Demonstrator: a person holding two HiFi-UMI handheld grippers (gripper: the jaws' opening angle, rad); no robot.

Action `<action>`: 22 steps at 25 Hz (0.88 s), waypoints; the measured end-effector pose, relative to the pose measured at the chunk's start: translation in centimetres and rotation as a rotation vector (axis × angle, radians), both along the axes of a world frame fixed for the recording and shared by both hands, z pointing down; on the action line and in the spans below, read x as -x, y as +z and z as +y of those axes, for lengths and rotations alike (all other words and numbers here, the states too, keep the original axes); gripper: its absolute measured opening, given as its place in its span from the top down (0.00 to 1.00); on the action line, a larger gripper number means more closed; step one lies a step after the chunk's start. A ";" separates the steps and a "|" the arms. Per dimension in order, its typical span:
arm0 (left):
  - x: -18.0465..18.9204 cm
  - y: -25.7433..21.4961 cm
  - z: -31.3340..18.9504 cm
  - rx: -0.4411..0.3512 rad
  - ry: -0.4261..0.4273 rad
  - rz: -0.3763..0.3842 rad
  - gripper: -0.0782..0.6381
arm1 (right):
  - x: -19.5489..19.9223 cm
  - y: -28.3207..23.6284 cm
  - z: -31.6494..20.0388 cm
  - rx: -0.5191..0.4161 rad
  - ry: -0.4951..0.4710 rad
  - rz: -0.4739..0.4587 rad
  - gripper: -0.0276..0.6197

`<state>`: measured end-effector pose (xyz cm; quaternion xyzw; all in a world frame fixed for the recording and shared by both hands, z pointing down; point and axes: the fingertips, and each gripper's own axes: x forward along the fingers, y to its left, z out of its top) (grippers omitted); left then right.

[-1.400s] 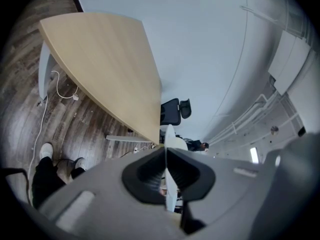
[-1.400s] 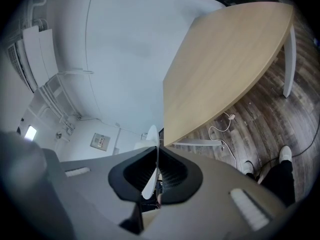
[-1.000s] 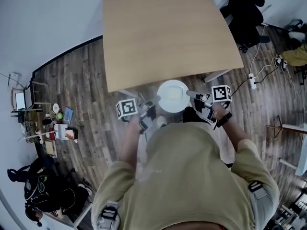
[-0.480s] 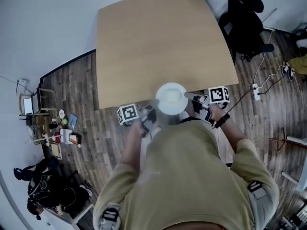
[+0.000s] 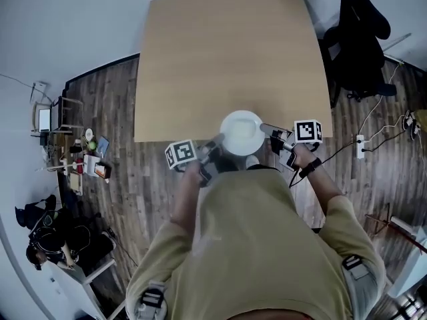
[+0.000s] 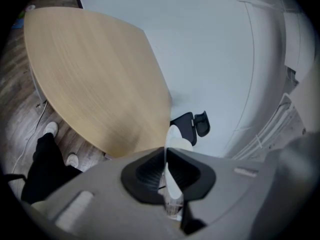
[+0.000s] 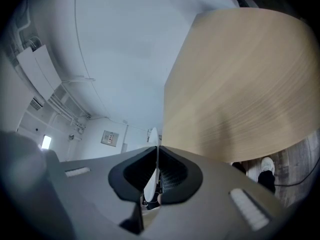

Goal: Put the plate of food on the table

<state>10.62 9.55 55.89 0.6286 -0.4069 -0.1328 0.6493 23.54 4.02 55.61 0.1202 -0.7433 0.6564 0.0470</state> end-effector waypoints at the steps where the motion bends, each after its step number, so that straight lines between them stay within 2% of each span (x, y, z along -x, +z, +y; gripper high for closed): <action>1: 0.2 0.1 -0.3 0.001 -0.007 -0.003 0.87 | 0.2 0.0 -0.4 0.000 -0.008 -0.002 0.93; 6: 2.3 0.0 -2.2 -0.010 -0.034 -0.009 0.87 | 2.6 0.1 -2.8 -0.007 -0.032 -0.004 0.93; 17: 9.3 0.7 -7.8 -0.025 -0.025 -0.105 0.86 | 9.9 0.7 -8.4 -0.025 -0.083 0.011 0.93; 22: 14.9 0.7 -10.9 -0.026 -0.086 -0.042 0.87 | 15.3 1.6 -12.0 0.002 -0.124 0.067 0.92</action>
